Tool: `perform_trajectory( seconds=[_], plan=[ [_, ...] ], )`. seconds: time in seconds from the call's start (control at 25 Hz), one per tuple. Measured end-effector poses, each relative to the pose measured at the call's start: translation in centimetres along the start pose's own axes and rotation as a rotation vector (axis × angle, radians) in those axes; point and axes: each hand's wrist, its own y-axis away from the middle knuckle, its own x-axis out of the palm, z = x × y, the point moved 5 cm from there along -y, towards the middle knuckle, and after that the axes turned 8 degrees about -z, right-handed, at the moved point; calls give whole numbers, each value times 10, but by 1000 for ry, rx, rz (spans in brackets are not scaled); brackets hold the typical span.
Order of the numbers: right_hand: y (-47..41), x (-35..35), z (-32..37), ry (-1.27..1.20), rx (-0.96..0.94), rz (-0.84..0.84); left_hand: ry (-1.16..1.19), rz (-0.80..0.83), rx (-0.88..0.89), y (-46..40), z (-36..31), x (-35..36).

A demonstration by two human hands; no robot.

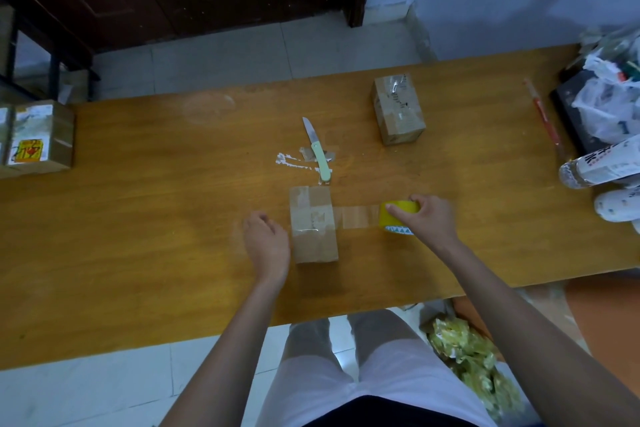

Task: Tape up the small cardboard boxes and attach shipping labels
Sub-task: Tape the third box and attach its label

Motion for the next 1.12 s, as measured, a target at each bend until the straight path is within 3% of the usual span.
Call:
perform_trajectory(
  seconds=[0.12,0.28,0.44,0.52,0.68,0.84,0.96,1.12],
  plan=[
    [1,-4,3,3,-25,-2,-161,70,276,34,-32,19],
    [0,-6,1,7,-61,18,-473,240,271,61,-30,60],
    [-4,-18,-1,-53,-51,54,-519,176,289,64,-17,69],
    [-9,-25,0,-30,-50,156,-497,161,264,66,-16,70],
    [-13,-40,21,56,-254,305,-267,186,182,64,-12,47],
    [-13,-47,60,1,-454,182,19,127,112,24,-21,0],
    [-15,-64,104,-27,-618,87,252,180,46,1,-40,-34],
    [-30,-82,148,344,-757,-56,577,264,-118,-18,-55,-71]
  ],
)
